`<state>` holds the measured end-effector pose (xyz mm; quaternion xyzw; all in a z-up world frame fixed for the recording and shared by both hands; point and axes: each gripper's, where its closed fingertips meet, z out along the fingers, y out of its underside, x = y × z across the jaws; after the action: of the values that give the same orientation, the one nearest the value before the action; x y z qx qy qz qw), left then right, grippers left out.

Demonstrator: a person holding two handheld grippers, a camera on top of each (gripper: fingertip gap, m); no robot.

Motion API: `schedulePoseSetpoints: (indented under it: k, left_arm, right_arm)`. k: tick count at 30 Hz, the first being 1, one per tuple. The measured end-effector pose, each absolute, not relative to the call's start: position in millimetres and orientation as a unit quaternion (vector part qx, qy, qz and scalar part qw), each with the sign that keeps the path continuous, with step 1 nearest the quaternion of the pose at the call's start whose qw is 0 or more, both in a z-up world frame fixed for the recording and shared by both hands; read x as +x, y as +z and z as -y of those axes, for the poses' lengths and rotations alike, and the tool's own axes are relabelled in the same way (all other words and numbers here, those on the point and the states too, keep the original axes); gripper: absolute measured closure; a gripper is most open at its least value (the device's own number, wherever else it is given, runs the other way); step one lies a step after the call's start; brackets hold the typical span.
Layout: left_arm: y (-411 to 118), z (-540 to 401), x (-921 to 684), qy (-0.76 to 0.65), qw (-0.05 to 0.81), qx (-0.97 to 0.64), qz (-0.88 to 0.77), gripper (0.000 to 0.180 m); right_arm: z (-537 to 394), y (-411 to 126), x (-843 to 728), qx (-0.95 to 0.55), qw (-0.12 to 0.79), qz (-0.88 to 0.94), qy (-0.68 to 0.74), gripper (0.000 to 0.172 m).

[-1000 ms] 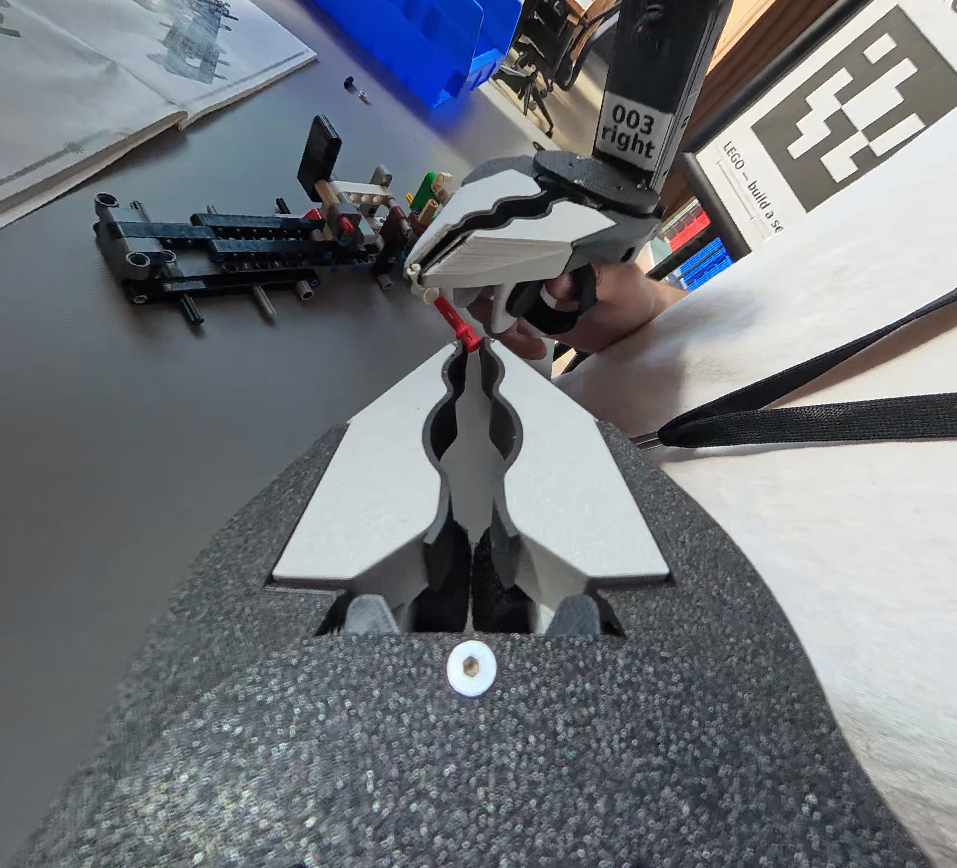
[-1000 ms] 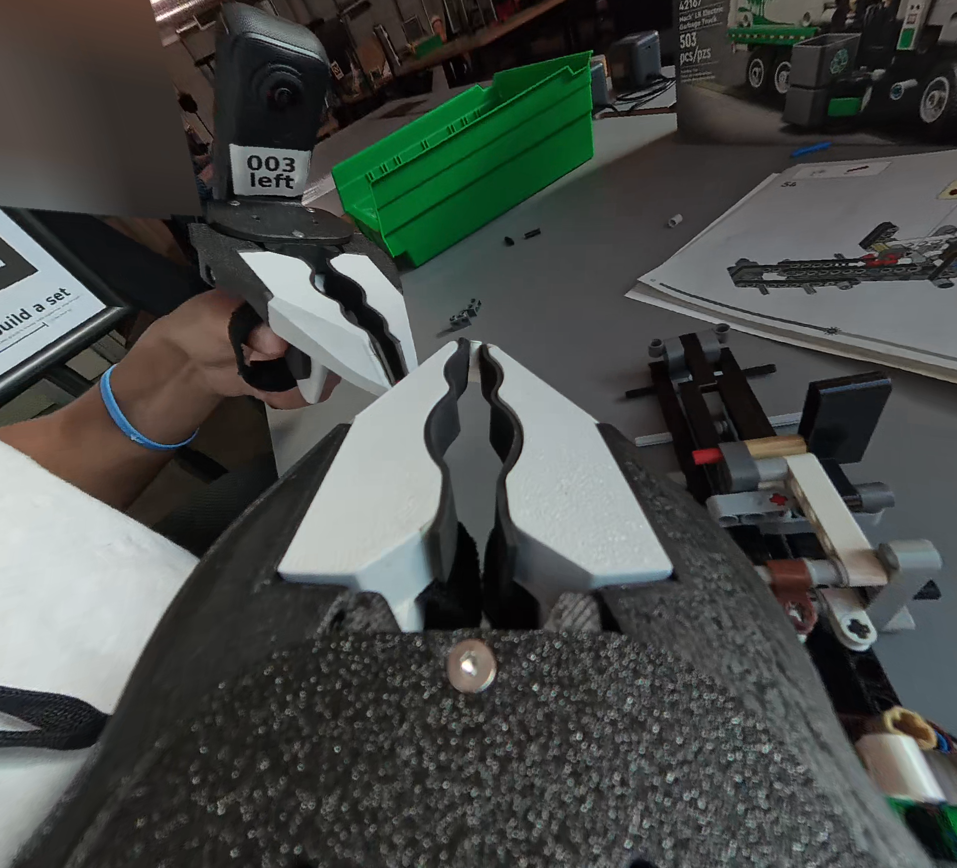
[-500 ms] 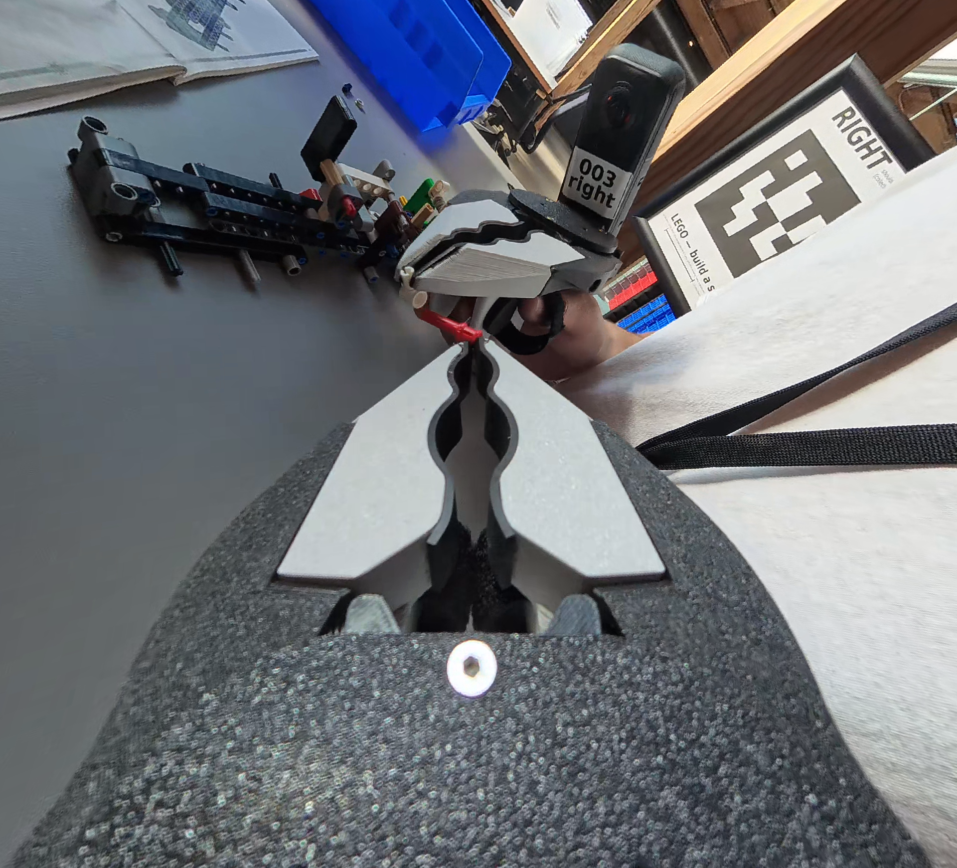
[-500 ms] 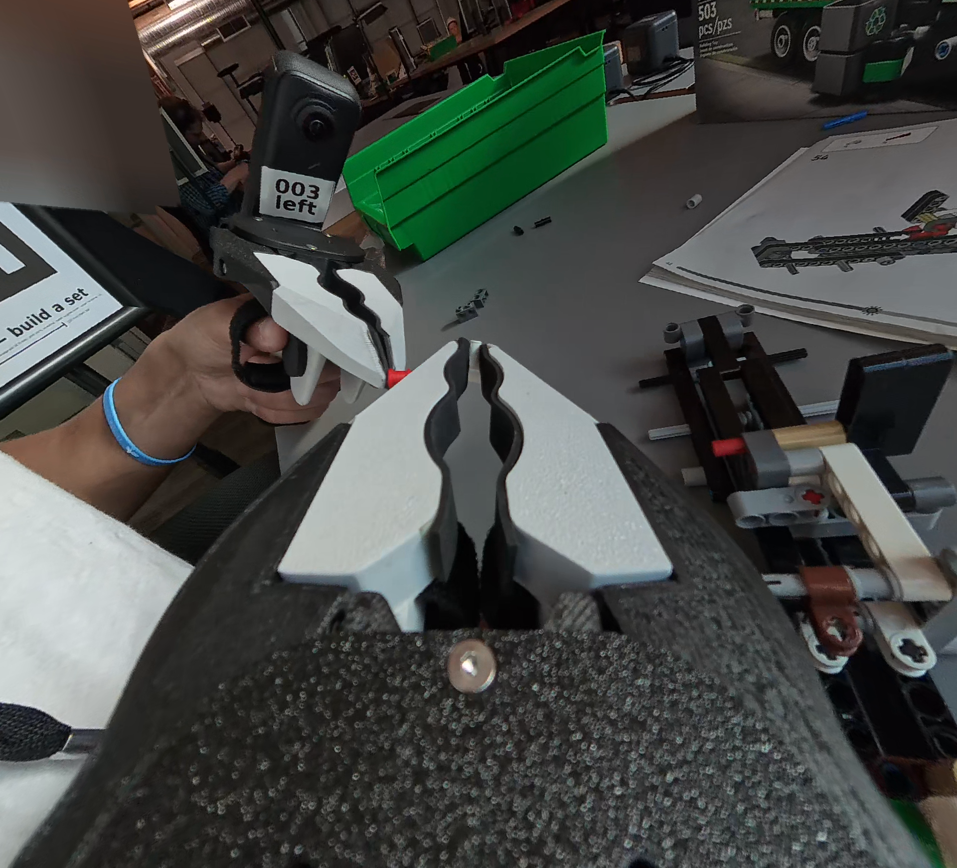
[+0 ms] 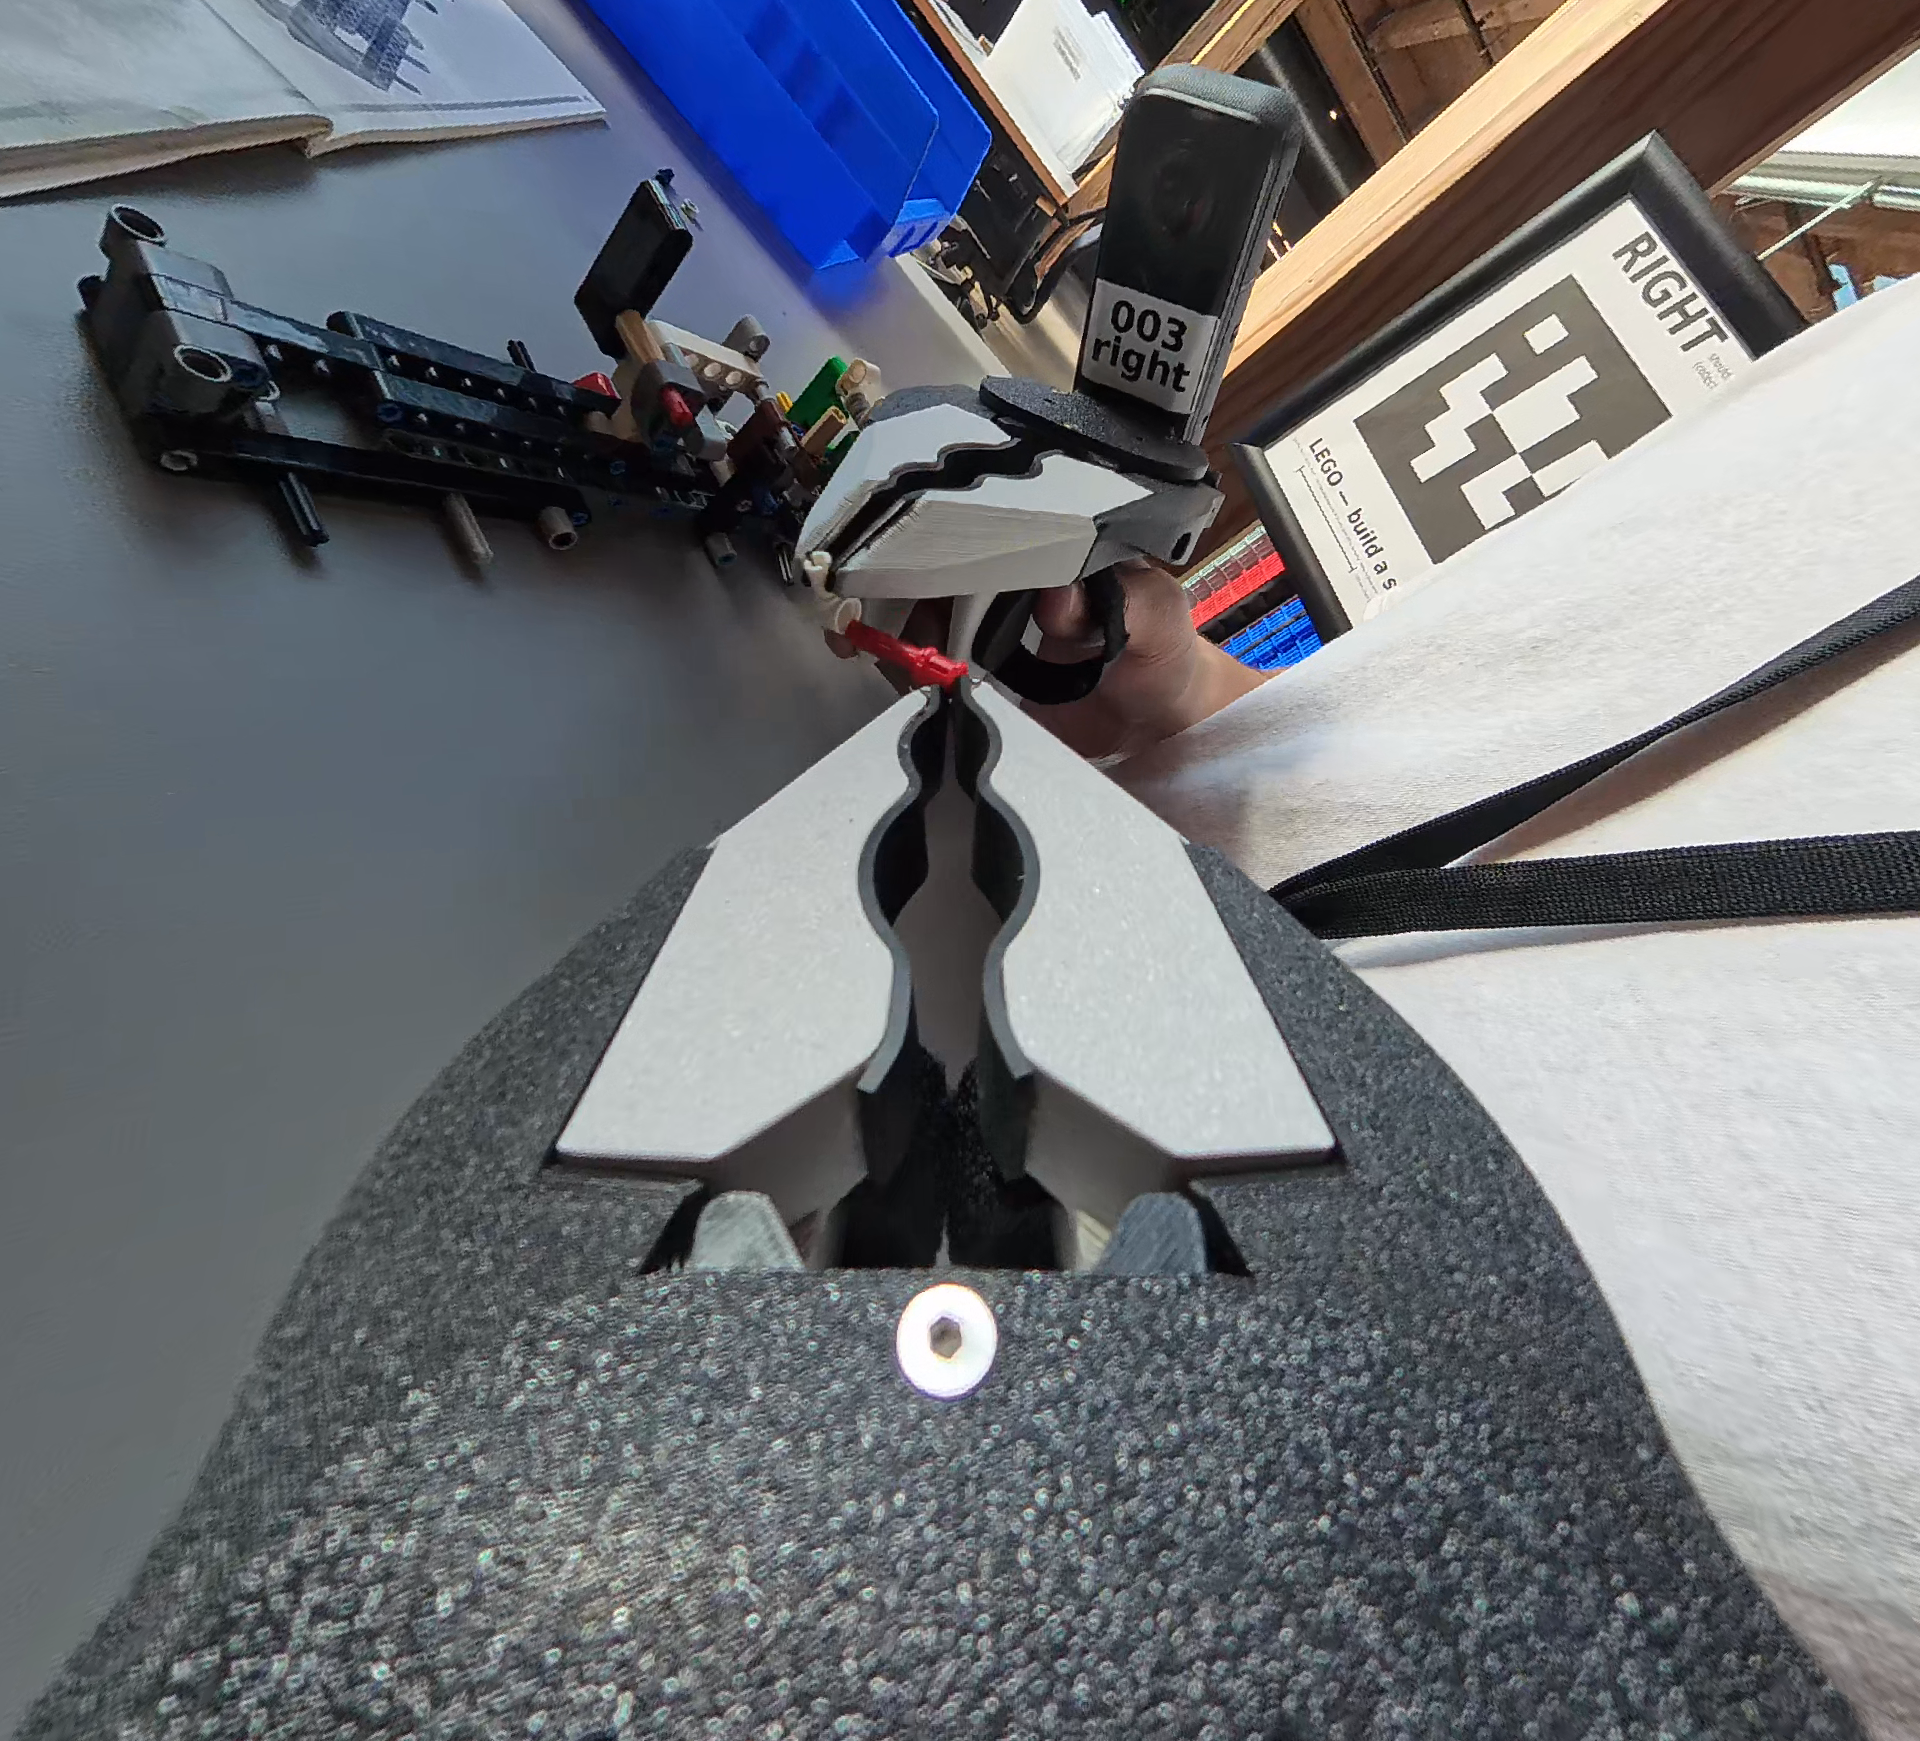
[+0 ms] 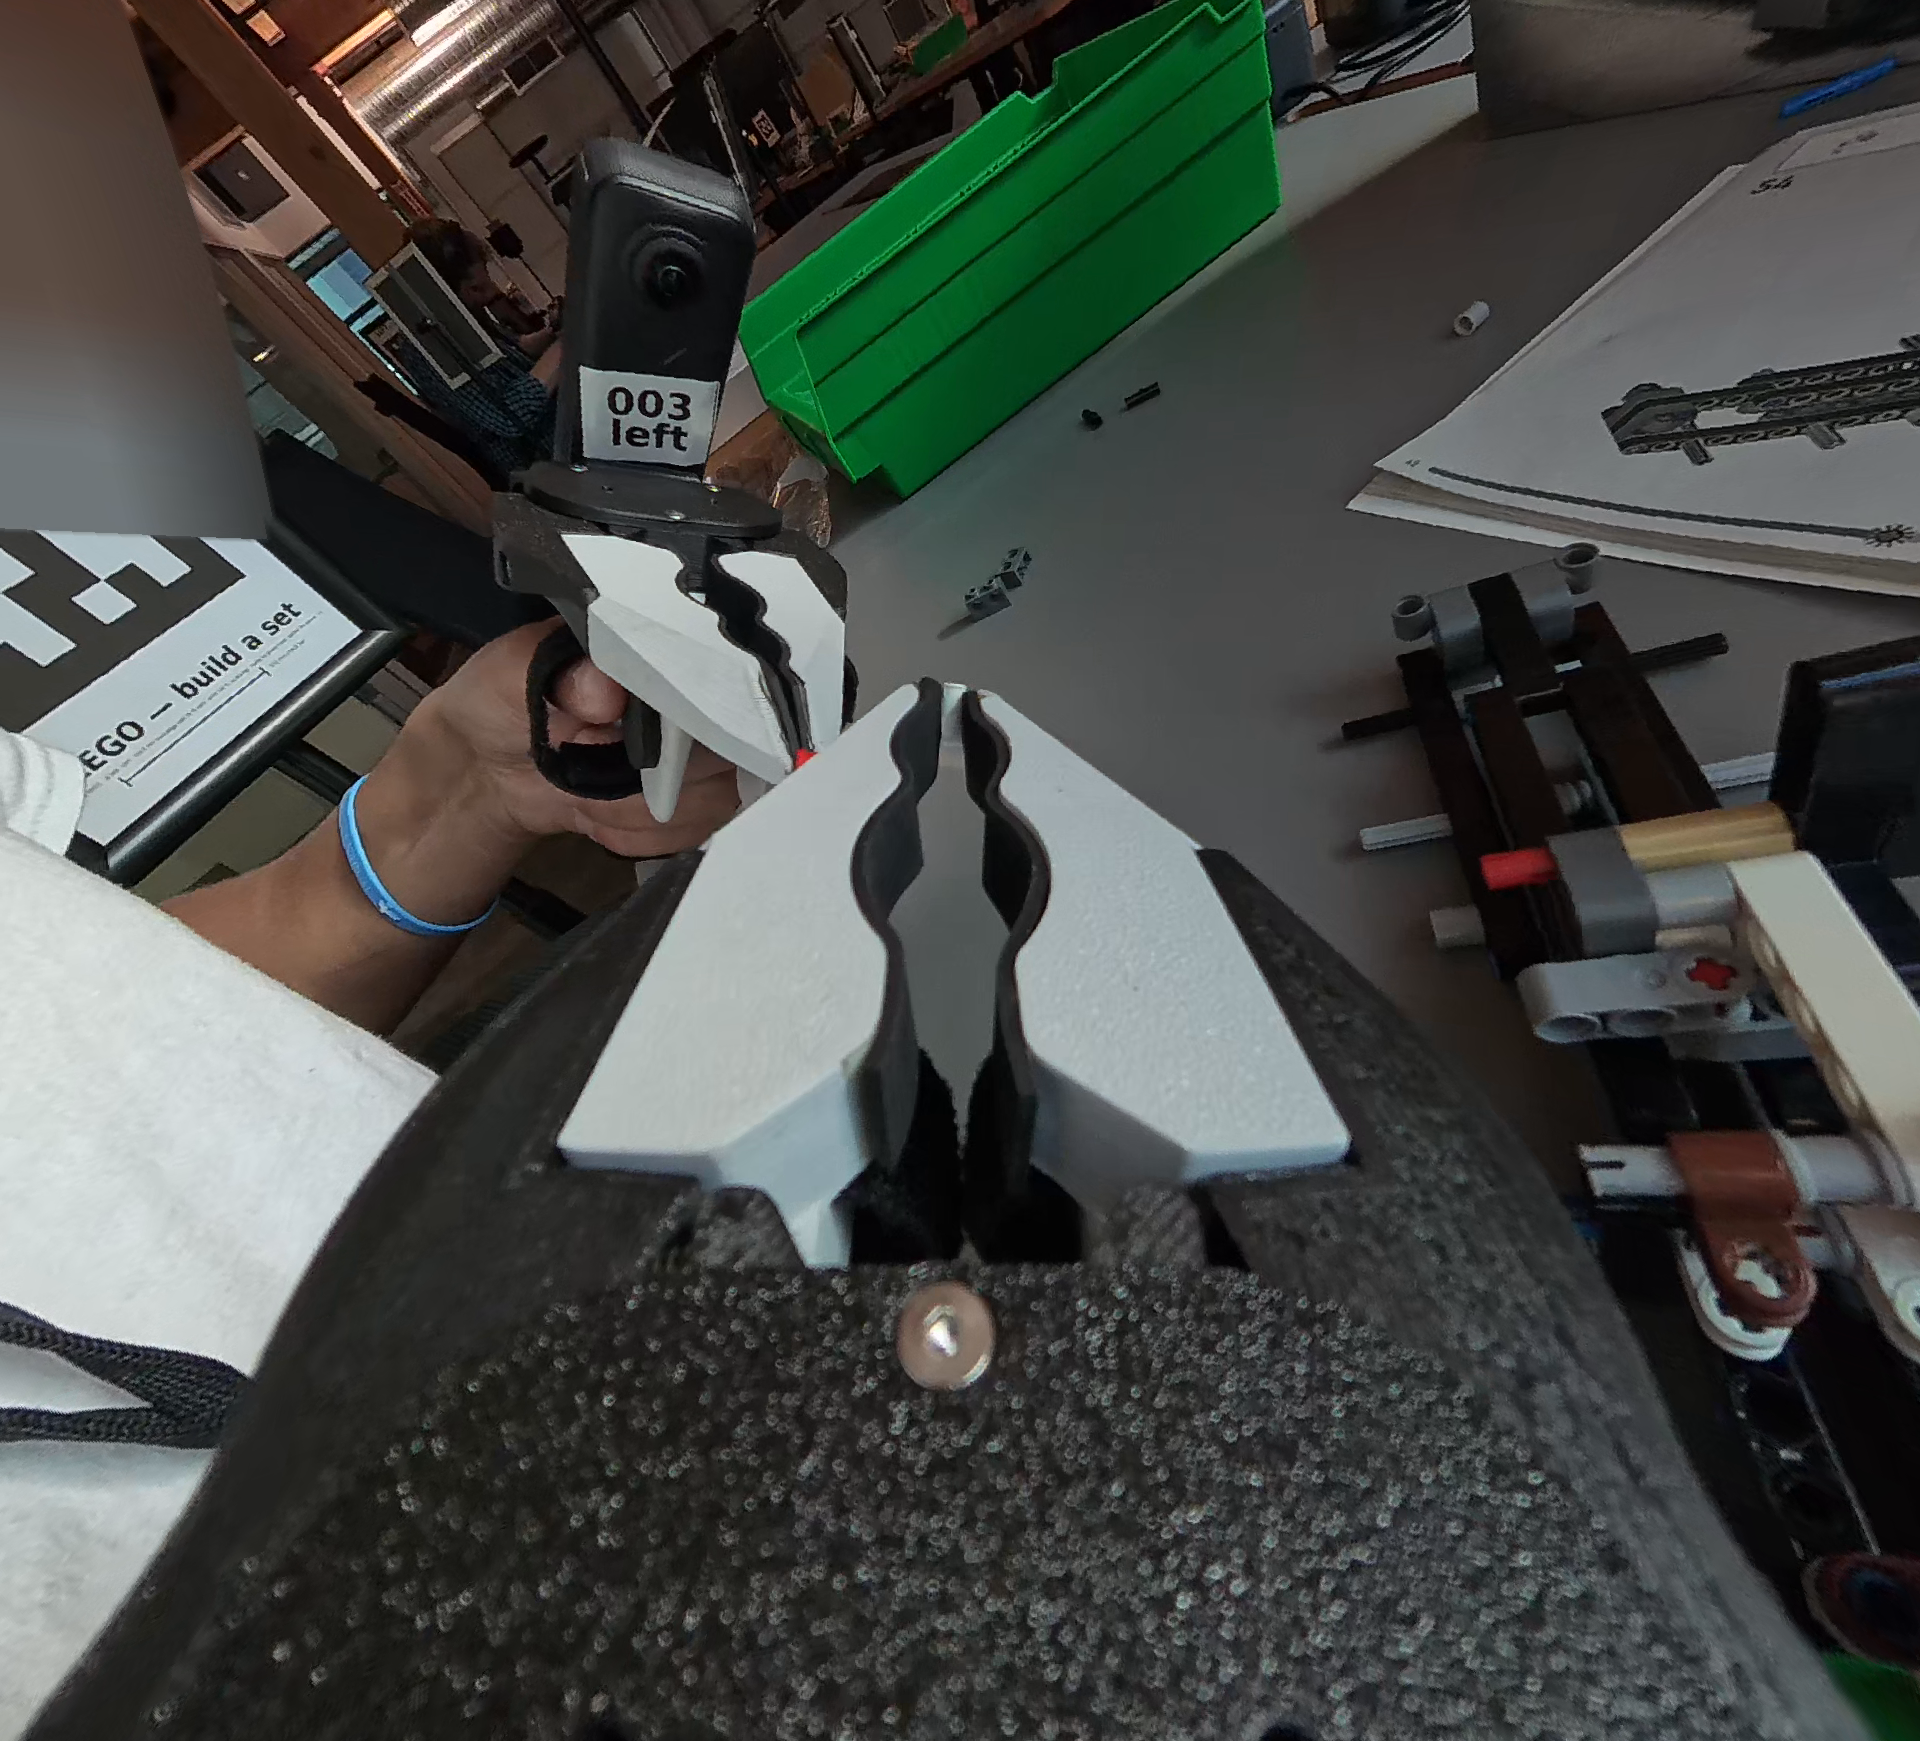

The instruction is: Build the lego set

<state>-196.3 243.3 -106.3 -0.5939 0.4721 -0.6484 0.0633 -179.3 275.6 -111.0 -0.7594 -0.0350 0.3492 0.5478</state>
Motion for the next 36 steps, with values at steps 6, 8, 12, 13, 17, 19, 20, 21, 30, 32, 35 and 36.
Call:
schedulePoseSetpoints:
  k: [6, 8, 12, 13, 17, 19, 20, 21, 30, 32, 35, 36]
  left_arm:
    - [-105.9, -242.0, -195.3, -0.658, 0.061, -0.593, -0.461, 0.18]
    - [-105.6, -241.7, -195.2, -0.659, 0.062, -0.593, -0.459, 0.18]
    - [-105.3, -243.3, -195.5, -0.66, 0.063, -0.594, -0.455, 0.18]
    - [-105.3, -243.7, -195.7, -0.66, 0.063, -0.594, -0.455, 0.18]
    - [-104.6, -245.1, -196.2, -0.661, 0.065, -0.594, -0.454, 0.18]
    - [-104.6, -245.1, -196.3, -0.663, 0.06, -0.594, -0.452, 0.18]
    - [-104.7, -244.8, -196.7, -0.664, 0.057, -0.595, -0.45, 0.18]
    - [-104.1, -244.8, -197.0, -0.666, 0.055, -0.594, -0.448, 0.18]
    - [-102.8, -246.3, -197.5, -0.686, 0.027, -0.596, -0.417, 0.18]
    - [-103.2, -246.9, -197.1, -0.689, 0.023, -0.597, -0.409, 0.18]
    - [-103.2, -246.8, -196.4, -0.689, 0.027, -0.598, -0.409, 0.18]
    - [-103.3, -246.9, -195.9, -0.688, 0.03, -0.598, -0.41, 0.18]
  right_arm:
    - [-274.4, -112.5, -179.4, -0.76, 0.542, 0.039, 0.355, 0.169]
    - [-274.0, -112.6, -179.9, -0.759, 0.541, 0.038, 0.359, 0.169]
    - [-274.0, -112.3, -178.8, -0.758, 0.54, 0.034, 0.364, 0.169]
    - [-274.0, -112.6, -178.9, -0.758, 0.539, 0.034, 0.365, 0.169]
    - [-273.6, -112.4, -181.0, -0.757, 0.537, 0.034, 0.371, 0.169]
    - [-273.7, -112.2, -181.2, -0.757, 0.537, 0.034, 0.37, 0.169]
    - [-273.7, -112.1, -181.4, -0.757, 0.536, 0.033, 0.372, 0.169]
    - [-273.7, -111.8, -181.6, -0.756, 0.536, 0.032, 0.374, 0.169]
    - [-273.8, -112.1, -182.2, -0.754, 0.534, 0.028, 0.381, 0.169]
    - [-273.7, -112.4, -181.4, -0.754, 0.533, 0.026, 0.383, 0.169]
    - [-273.1, -112.7, -180.7, -0.756, 0.53, 0.021, 0.384, 0.169]
    - [-273.3, -112.7, -180.1, -0.757, 0.529, 0.015, 0.383, 0.169]
